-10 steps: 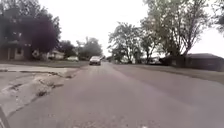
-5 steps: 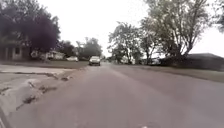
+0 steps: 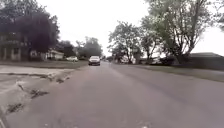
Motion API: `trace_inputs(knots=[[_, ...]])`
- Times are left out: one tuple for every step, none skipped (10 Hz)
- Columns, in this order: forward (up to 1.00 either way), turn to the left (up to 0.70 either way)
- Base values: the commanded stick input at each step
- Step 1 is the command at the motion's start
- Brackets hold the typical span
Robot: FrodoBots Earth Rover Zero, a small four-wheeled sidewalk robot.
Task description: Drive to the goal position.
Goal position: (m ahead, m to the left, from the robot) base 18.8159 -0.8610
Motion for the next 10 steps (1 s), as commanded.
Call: trace_inputs(knots=[[0.70, 0.13], [0.70, 0.00], [0.70, 0.00], [0.70, 0.00], [0.70, 0.00], [0.70, 0.00], [0.70, 0.00], [0.70, 0.00], [0.70, 0.00], [0.70, 0.00]])
